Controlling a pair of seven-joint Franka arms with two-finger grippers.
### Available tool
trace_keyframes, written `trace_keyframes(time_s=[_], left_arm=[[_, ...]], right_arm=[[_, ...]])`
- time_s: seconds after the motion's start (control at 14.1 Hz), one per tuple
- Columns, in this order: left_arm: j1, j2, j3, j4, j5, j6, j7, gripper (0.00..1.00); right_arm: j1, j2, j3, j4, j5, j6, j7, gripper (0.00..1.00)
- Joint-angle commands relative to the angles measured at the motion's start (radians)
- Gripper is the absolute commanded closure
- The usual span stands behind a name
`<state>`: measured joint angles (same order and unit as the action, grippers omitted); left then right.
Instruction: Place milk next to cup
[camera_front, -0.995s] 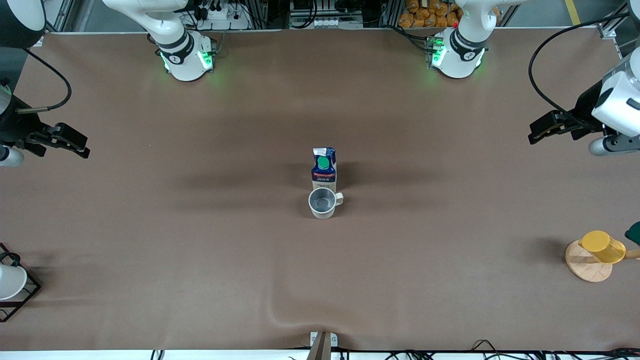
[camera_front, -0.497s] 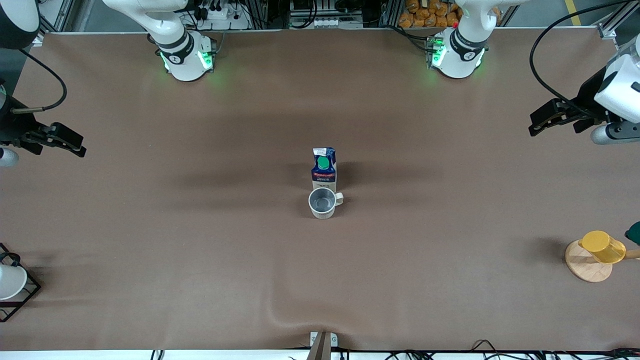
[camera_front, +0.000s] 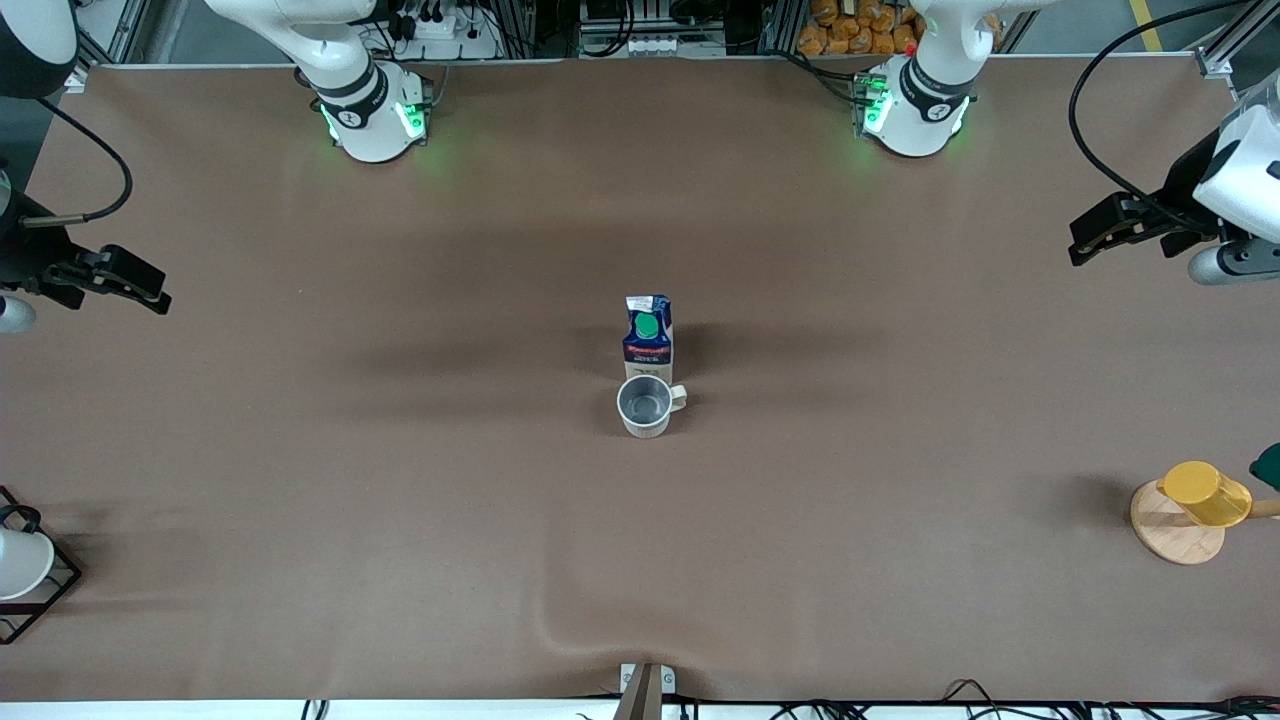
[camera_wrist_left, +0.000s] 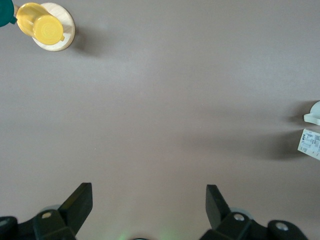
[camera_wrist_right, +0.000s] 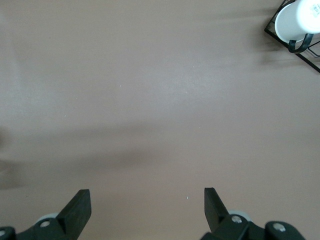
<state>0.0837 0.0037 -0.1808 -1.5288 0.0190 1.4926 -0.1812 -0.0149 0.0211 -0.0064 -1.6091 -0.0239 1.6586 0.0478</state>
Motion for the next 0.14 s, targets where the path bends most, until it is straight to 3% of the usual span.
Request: trace_keyframes(time_s=[0.0,0.07], left_arm=[[-0.007,-0.008,0.006,0.016,0.013,-0.023,0.022,0.00],[-0.007,-0.008,0.006,0.018,0.013,-0.028,0.022,0.00]], right_arm=[[-0.017,0.003,0.014,0.014,-0.001,-0.013,0.014,0.00],[-0.017,0.003,0.014,0.014,-0.001,-0.014,0.014,0.00]])
